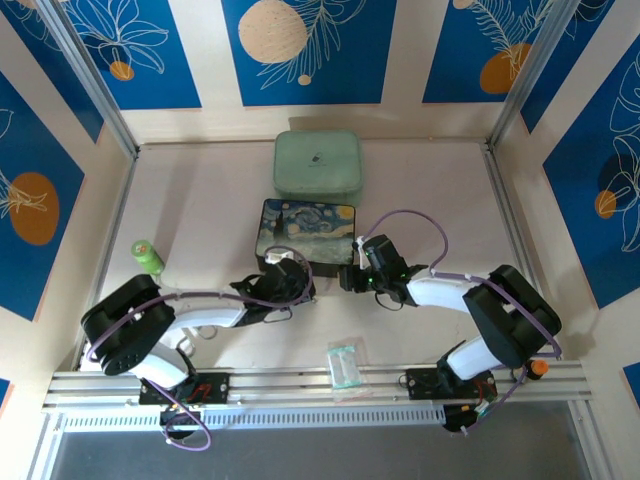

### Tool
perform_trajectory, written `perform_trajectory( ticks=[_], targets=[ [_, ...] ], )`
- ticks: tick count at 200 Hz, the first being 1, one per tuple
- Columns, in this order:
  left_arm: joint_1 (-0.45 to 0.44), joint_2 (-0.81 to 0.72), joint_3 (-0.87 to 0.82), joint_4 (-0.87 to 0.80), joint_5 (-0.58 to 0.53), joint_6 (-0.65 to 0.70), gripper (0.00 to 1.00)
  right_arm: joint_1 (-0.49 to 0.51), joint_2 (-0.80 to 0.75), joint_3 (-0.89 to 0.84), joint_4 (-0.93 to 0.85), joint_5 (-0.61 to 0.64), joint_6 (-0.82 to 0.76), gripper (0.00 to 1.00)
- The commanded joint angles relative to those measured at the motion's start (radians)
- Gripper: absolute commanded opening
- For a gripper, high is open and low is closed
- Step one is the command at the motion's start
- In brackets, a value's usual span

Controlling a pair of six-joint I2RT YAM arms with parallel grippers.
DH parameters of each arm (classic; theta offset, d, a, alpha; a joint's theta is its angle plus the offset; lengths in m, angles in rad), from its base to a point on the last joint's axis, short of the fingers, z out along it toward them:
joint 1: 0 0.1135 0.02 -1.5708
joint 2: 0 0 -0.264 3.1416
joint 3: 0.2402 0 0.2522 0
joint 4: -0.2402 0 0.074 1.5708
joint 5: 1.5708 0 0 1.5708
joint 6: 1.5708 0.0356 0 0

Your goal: Unlock the padlock with the key

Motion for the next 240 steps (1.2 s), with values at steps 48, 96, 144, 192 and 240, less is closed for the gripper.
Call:
perform_trajectory(
  ticks=[48,96,144,192,240],
  targets=[
    [0.009,0.035,0.096,-0.290,-0.076,0.175,0.09,0.014,0.018,0.023,0.008,0.012,0.035,0.41],
    [0.009,0.060,0.080,-0.256,-0.084,0.177,0.14,0.027,0.047,0.037,0.013,0.000,0.044,0.40],
    [0.010,0.100,0.073,-0.213,-0.076,0.163,0.16,0.048,0.071,0.057,0.008,0.006,0.044,0.40],
    [-0.003,0.126,0.075,-0.206,-0.093,0.161,0.20,0.056,0.081,0.057,0.018,-0.003,0.047,0.40],
    [-0.020,0.128,0.084,-0.243,-0.131,0.176,0.24,0.067,0.075,0.031,0.106,-0.080,0.036,0.41]
  ],
)
